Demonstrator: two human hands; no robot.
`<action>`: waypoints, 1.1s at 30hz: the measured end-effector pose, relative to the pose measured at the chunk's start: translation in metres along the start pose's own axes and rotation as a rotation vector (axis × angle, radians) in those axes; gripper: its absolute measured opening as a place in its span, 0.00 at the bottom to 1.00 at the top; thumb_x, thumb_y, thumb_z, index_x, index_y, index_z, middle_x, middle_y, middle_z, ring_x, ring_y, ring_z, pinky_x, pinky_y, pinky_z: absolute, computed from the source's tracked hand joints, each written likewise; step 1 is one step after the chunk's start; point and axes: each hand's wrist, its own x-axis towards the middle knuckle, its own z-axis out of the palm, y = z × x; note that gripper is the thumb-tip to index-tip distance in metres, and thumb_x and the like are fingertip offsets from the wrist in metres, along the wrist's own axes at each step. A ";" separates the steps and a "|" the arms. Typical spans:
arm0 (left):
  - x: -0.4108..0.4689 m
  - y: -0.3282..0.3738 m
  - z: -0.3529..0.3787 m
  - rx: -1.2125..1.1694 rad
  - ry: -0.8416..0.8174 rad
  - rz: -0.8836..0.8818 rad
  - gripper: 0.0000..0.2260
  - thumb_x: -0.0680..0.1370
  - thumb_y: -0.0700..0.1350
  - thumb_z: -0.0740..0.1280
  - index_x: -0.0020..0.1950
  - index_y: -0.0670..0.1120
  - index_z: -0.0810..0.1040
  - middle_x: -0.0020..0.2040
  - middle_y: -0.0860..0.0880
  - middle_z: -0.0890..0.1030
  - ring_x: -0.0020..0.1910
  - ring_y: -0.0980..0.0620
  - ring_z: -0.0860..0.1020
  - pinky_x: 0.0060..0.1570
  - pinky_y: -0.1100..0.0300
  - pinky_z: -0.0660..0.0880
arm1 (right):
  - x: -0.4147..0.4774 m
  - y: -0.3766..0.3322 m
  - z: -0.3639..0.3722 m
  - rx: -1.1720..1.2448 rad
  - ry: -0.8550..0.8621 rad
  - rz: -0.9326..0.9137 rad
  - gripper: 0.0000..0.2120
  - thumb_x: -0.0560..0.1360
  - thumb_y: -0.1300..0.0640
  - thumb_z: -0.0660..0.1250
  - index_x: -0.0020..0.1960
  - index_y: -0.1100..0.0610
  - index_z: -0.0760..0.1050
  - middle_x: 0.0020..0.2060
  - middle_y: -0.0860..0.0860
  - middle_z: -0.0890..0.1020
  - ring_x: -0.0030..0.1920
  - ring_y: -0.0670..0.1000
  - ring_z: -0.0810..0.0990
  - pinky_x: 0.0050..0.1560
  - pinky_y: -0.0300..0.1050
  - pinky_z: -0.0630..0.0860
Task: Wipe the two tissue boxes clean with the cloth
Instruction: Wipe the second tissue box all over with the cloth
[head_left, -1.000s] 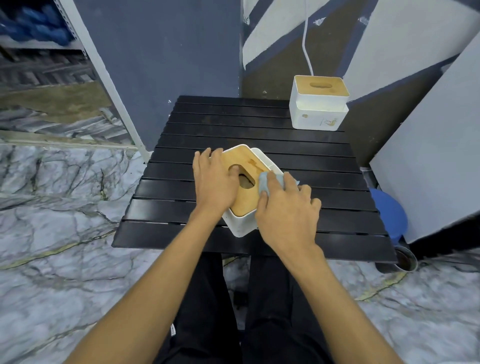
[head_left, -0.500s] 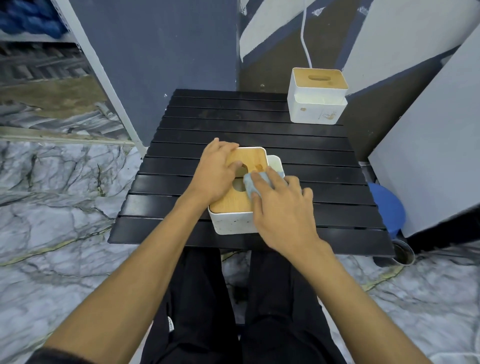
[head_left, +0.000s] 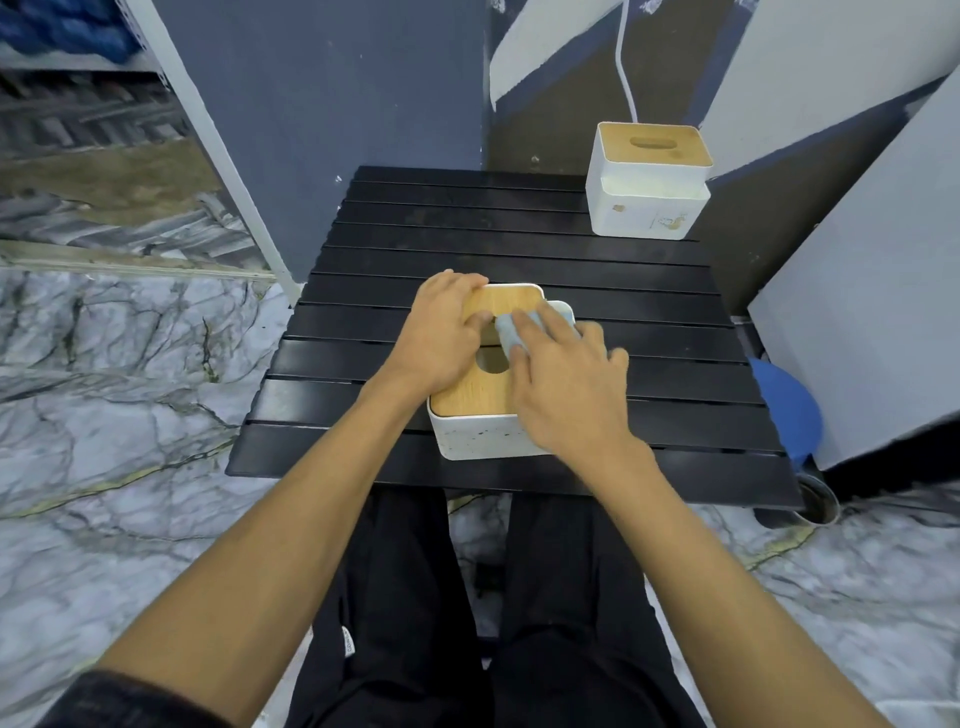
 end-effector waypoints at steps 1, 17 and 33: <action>0.000 -0.001 0.000 0.003 0.000 0.002 0.19 0.83 0.43 0.63 0.74 0.45 0.69 0.75 0.47 0.68 0.79 0.50 0.55 0.72 0.62 0.52 | 0.011 -0.001 0.002 0.016 -0.021 0.013 0.20 0.82 0.50 0.52 0.72 0.49 0.65 0.75 0.48 0.63 0.64 0.59 0.68 0.55 0.57 0.66; -0.001 -0.002 0.000 -0.076 0.023 -0.022 0.19 0.83 0.43 0.64 0.74 0.47 0.71 0.76 0.48 0.67 0.79 0.52 0.55 0.71 0.61 0.52 | 0.011 -0.002 0.003 0.066 0.019 0.045 0.17 0.81 0.54 0.55 0.69 0.48 0.68 0.70 0.44 0.69 0.63 0.56 0.69 0.52 0.55 0.64; 0.000 -0.001 0.001 -0.061 0.024 -0.021 0.19 0.83 0.42 0.64 0.74 0.46 0.71 0.75 0.48 0.68 0.79 0.51 0.56 0.73 0.60 0.52 | 0.033 -0.002 0.009 0.019 -0.015 0.055 0.21 0.82 0.52 0.51 0.75 0.52 0.62 0.77 0.49 0.61 0.69 0.60 0.66 0.59 0.60 0.66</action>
